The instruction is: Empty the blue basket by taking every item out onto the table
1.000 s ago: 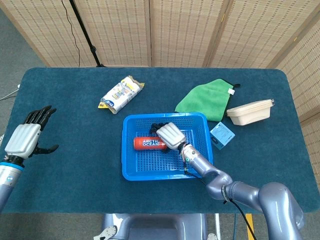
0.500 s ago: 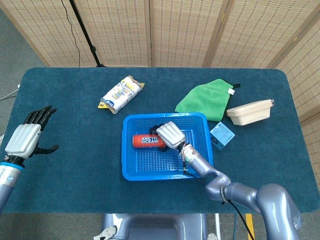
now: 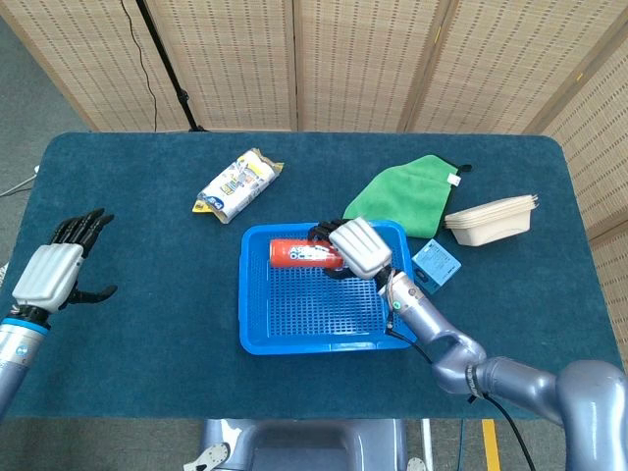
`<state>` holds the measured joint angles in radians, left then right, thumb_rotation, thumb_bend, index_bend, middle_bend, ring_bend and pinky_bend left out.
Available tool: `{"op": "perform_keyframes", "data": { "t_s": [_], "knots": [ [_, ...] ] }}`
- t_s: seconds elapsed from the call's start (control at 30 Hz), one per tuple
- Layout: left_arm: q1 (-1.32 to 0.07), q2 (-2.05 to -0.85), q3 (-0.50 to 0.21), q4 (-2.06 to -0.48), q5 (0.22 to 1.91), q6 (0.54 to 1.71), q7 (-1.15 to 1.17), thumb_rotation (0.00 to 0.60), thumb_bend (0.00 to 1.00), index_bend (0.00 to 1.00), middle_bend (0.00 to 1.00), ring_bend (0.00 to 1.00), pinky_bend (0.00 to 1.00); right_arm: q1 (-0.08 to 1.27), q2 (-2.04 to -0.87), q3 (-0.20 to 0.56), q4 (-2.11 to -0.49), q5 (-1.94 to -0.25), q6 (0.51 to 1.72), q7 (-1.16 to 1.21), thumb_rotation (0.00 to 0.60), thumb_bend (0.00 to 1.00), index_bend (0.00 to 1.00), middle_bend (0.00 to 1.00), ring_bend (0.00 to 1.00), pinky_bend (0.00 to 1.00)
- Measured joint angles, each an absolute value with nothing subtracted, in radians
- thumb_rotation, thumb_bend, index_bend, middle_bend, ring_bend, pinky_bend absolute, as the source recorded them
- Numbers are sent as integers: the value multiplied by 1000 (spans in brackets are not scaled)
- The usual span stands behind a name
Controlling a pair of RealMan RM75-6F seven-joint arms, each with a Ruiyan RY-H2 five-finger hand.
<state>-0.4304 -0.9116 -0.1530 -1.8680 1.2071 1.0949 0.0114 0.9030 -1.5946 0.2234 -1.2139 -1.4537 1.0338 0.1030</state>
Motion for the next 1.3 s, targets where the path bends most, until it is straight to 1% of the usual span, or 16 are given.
{"op": "perform_keyframes", "data": {
  "t_s": [0.2,0.33,0.5,0.6,0.8,1.03,1.17,1.3],
  "knots": [
    [-429,-913,-145,-1877,1227,1096,18,600,182,0,0,0,0,824,-1414,246,-1335,-1436,1107,74,600,781,531,550,542,608],
    [-428,-912,-140,-1881,1240,1097,18,600,180,0,0,0,0,748,-1305,244,-1385,-1412,1142,65,600,781,531,550,542,609],
    [-425,-909,-134,-1885,1256,1101,15,600,182,0,0,0,0,650,-1214,210,-1390,-1395,1184,86,600,781,532,550,542,609],
    [-423,-909,-134,-1887,1260,1105,14,600,182,0,0,0,0,598,-1183,180,-1370,-1394,1202,122,600,782,533,551,542,608],
    [-421,-902,-132,-1887,1271,1103,-5,600,182,0,0,0,0,494,-1161,106,-1307,-1430,1261,239,600,782,534,551,542,609],
    [-418,-901,-127,-1892,1283,1108,-5,600,181,0,0,0,0,383,-1180,22,-1203,-1505,1340,353,600,782,535,552,542,608],
    [-413,-902,-124,-1897,1296,1119,-3,600,182,0,0,0,0,354,-1198,-7,-1186,-1526,1345,377,600,783,536,553,542,609],
    [-413,-903,-121,-1899,1299,1118,0,600,182,0,0,0,0,346,-1231,-28,-1162,-1545,1317,385,600,782,536,553,542,609]
  ]
}}
